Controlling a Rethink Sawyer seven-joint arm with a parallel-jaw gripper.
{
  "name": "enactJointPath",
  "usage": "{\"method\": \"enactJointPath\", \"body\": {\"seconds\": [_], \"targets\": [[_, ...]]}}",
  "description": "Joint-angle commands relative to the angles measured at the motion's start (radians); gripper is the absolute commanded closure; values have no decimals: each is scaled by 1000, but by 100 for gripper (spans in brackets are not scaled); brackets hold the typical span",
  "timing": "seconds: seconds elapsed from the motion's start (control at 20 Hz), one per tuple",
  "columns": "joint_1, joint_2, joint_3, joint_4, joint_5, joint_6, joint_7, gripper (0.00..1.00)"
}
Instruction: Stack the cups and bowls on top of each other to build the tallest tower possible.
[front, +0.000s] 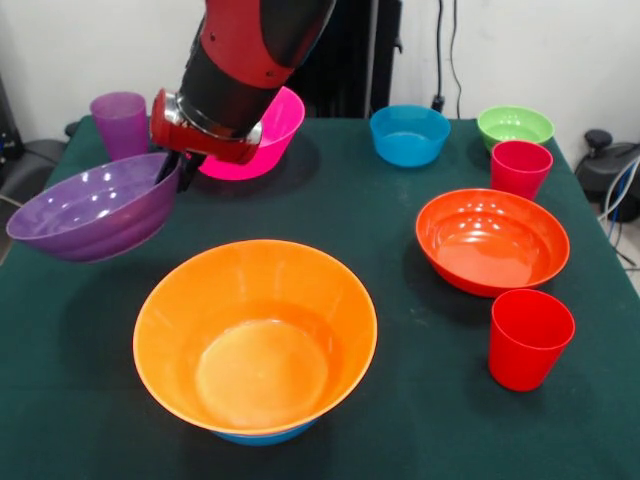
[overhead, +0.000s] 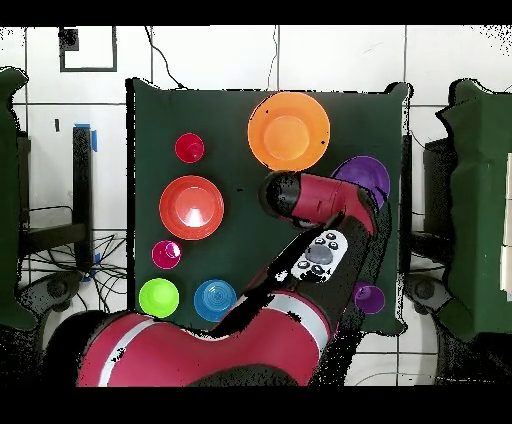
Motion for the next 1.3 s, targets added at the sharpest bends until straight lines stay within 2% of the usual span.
{"method": "enactJointPath", "body": {"seconds": [0.05,0.35,0.65,1.3], "targets": [[27,-58,82,-90,-53,133,29,100],[26,-92,67,-136,-75,196,-1,100],[30,-45,72,-267,-58,287,31,100],[3,4,120,-397,-40,286,33,100]]}}
